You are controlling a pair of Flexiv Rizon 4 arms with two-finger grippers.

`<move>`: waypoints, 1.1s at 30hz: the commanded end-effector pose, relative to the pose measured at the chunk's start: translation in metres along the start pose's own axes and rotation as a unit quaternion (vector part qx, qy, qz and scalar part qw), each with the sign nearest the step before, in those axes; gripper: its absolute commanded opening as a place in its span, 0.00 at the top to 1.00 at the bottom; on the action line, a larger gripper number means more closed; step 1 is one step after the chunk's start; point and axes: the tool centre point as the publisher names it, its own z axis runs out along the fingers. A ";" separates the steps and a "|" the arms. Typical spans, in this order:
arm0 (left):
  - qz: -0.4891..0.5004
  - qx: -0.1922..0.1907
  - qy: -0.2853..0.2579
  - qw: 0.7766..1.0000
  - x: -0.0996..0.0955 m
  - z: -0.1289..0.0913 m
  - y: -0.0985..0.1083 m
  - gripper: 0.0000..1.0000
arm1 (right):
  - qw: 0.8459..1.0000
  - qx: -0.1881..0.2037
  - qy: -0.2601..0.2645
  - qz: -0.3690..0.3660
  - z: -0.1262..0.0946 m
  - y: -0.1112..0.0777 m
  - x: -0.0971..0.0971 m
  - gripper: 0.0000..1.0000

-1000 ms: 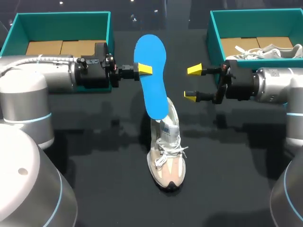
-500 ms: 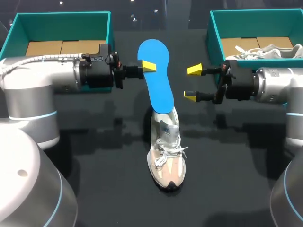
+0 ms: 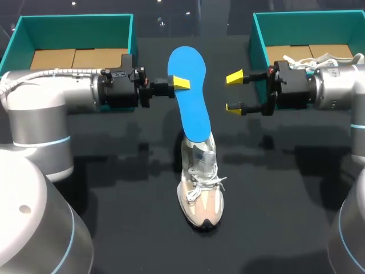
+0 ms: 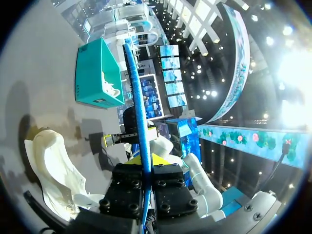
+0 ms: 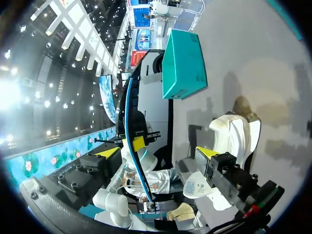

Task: Take the shoe out of the shoebox, open the shoe tongue, remove and reinsert the insole, then place the shoe into the shoebox

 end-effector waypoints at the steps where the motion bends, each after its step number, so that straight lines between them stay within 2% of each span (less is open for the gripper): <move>1: 0.000 -0.001 0.000 1.000 0.000 0.000 0.000 1.00 | 0.995 -0.003 -0.101 0.003 -0.007 -0.002 0.032 0.00; 8: 0.000 -0.001 0.000 1.000 0.000 0.000 0.000 1.00 | 0.974 -0.013 -0.228 -0.001 -0.001 0.002 0.059 0.00; 15: 0.000 -0.001 0.000 1.000 0.000 0.000 0.000 1.00 | 0.947 -0.020 -0.320 -0.015 0.007 0.002 0.083 0.00; 21: 0.000 -0.001 0.000 1.000 0.000 0.000 0.000 1.00 | 0.914 -0.022 -0.403 -0.037 0.014 0.000 0.107 0.00; 25: 0.000 -0.001 0.000 1.000 0.000 0.000 0.000 1.00 | 0.896 -0.016 -0.440 -0.050 0.019 -0.001 0.119 0.00; 33: 0.000 -0.001 0.000 1.000 0.000 0.000 0.000 1.00 | 0.843 0.006 -0.533 -0.064 0.038 -0.005 0.136 0.00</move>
